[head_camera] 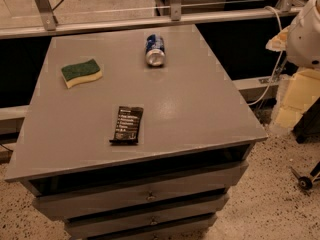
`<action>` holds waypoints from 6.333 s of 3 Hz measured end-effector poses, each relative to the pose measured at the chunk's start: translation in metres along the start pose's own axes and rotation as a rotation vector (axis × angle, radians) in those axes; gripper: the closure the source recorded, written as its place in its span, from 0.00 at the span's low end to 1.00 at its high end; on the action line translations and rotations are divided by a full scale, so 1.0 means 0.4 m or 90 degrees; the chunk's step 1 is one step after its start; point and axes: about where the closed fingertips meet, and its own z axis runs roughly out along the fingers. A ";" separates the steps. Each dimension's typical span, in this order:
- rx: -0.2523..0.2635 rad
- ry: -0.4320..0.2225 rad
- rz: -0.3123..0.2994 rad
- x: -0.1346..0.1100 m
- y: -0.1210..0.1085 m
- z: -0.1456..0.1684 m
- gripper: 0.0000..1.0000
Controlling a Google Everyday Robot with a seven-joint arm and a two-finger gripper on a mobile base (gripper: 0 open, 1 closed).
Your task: Move rxbar chocolate near sponge
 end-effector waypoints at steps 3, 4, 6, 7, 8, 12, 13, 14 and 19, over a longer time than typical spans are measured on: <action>-0.010 -0.062 -0.002 -0.067 -0.005 0.050 0.00; -0.059 -0.188 -0.002 -0.261 -0.012 0.202 0.00; -0.092 -0.315 -0.015 -0.492 0.019 0.389 0.00; -0.108 -0.336 -0.011 -0.537 0.048 0.448 0.00; -0.123 -0.345 -0.006 -0.563 0.076 0.494 0.00; -0.087 -0.338 0.045 -0.500 0.051 0.403 1.00; -0.043 -0.341 0.079 -0.436 -0.006 0.344 1.00; -0.031 -0.361 0.100 -0.421 -0.045 0.332 1.00; -0.024 -0.425 0.223 -0.514 -0.006 0.424 0.00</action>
Offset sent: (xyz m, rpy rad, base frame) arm 0.0039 0.0068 -0.0019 0.0306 0.0016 0.0241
